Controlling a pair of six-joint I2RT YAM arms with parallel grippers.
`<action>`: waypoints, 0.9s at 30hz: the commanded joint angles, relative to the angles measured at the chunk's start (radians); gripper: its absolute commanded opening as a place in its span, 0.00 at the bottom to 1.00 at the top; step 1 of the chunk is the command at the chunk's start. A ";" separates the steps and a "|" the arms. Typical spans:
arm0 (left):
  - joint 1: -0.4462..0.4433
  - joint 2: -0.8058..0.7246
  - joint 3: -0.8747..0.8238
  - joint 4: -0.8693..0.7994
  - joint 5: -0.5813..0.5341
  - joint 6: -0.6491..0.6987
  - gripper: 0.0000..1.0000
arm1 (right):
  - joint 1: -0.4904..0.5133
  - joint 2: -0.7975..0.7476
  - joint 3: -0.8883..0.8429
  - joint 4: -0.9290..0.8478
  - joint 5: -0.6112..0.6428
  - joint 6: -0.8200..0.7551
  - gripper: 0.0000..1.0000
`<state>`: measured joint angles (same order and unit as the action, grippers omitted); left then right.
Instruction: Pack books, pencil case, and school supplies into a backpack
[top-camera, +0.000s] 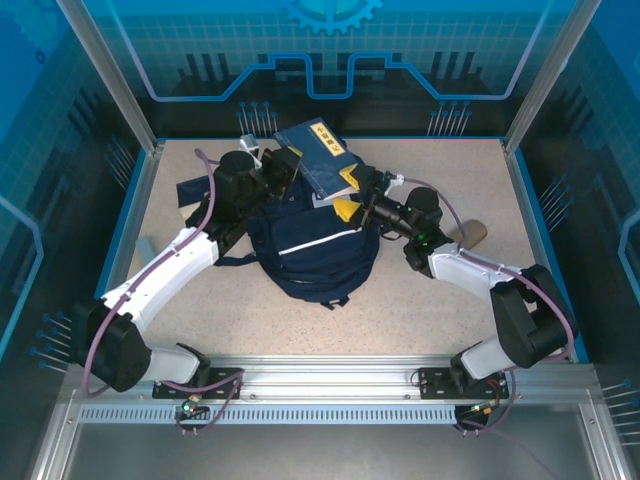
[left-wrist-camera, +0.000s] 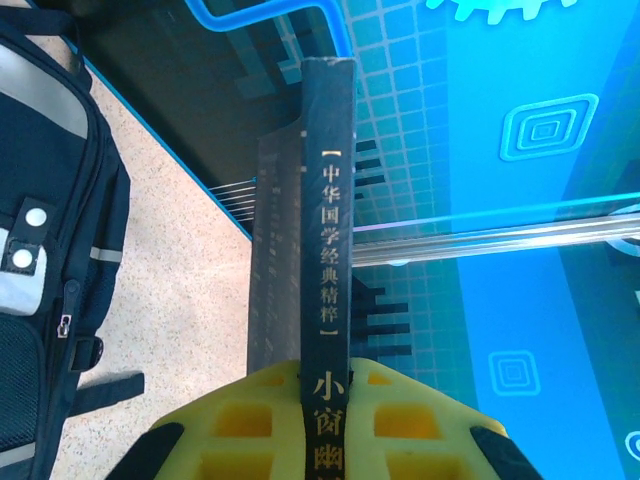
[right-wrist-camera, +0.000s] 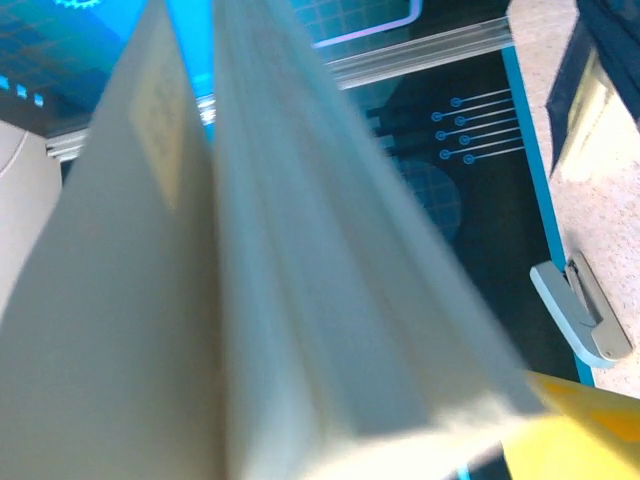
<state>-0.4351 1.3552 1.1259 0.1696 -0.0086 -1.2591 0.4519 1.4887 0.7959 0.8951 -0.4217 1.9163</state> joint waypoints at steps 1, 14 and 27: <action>-0.005 -0.011 -0.016 0.070 -0.019 -0.027 0.03 | 0.012 0.021 0.036 0.076 0.021 0.021 0.77; -0.005 -0.036 -0.065 0.039 -0.027 -0.020 0.02 | 0.001 -0.087 0.035 -0.181 0.025 -0.141 0.42; -0.005 -0.075 -0.132 -0.080 0.055 0.049 0.39 | -0.017 -0.215 0.142 -0.613 0.022 -0.462 0.07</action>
<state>-0.4408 1.3312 1.0138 0.1440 0.0189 -1.2572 0.4480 1.3334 0.8547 0.4381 -0.4068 1.6066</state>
